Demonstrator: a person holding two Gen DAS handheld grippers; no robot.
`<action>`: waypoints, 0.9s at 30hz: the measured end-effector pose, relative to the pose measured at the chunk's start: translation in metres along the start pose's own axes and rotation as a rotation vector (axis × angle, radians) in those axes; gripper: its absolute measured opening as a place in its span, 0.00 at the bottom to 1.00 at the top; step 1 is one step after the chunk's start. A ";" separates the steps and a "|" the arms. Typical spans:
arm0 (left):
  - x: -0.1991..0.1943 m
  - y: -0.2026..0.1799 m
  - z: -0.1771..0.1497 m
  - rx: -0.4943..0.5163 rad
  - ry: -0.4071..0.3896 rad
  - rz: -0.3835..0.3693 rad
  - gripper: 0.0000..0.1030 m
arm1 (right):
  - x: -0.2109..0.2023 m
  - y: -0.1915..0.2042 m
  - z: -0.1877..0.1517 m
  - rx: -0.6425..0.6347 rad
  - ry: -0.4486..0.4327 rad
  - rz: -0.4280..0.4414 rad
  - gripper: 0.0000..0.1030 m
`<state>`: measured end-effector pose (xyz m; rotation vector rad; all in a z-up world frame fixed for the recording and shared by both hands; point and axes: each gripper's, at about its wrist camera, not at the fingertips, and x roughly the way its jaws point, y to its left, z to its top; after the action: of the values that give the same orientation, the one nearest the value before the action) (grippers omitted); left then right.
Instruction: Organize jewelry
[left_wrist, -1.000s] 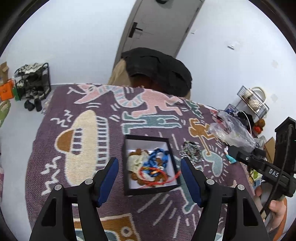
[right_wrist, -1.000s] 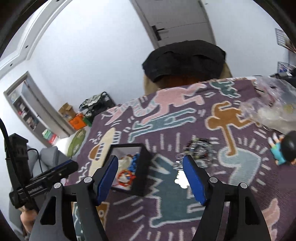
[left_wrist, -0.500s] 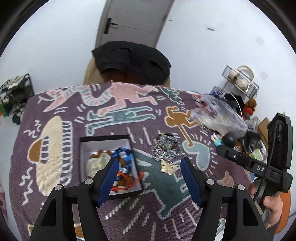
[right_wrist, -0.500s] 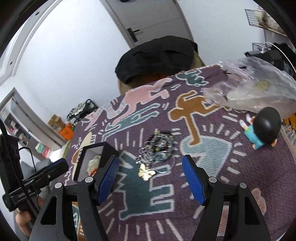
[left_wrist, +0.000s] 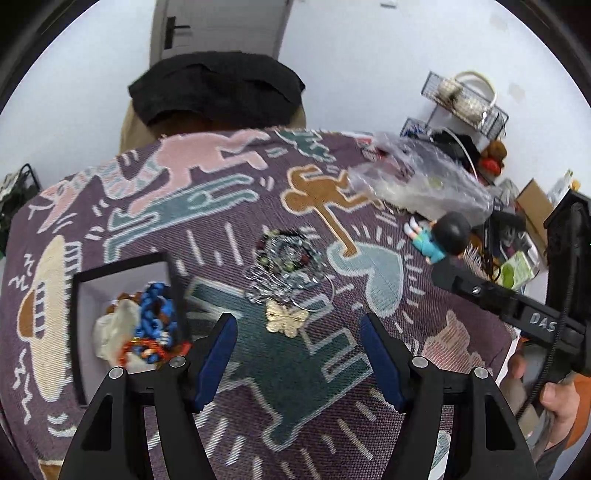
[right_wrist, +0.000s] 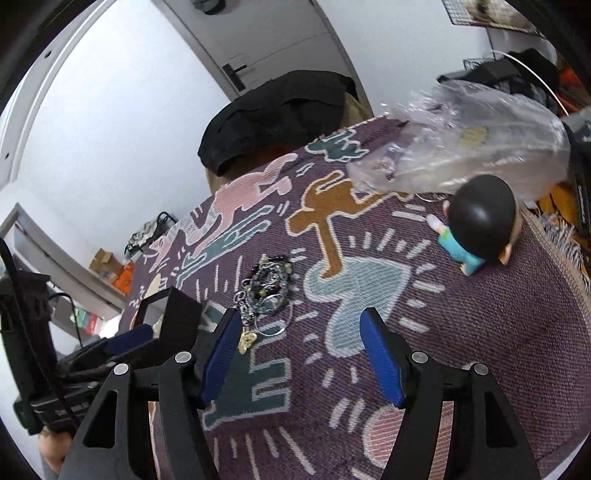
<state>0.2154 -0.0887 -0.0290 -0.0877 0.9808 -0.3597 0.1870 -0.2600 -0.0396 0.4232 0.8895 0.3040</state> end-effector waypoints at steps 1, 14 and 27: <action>0.005 -0.002 0.001 0.004 0.011 0.004 0.68 | -0.001 -0.003 -0.001 0.006 -0.001 0.002 0.65; 0.068 -0.006 0.005 -0.009 0.143 0.055 0.67 | 0.001 -0.044 -0.010 0.065 0.007 0.011 0.65; 0.094 -0.007 0.001 0.047 0.151 0.151 0.49 | 0.020 -0.059 -0.012 0.089 0.038 0.020 0.65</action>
<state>0.2611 -0.1269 -0.1015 0.0564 1.1208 -0.2532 0.1940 -0.3001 -0.0877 0.5106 0.9387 0.2920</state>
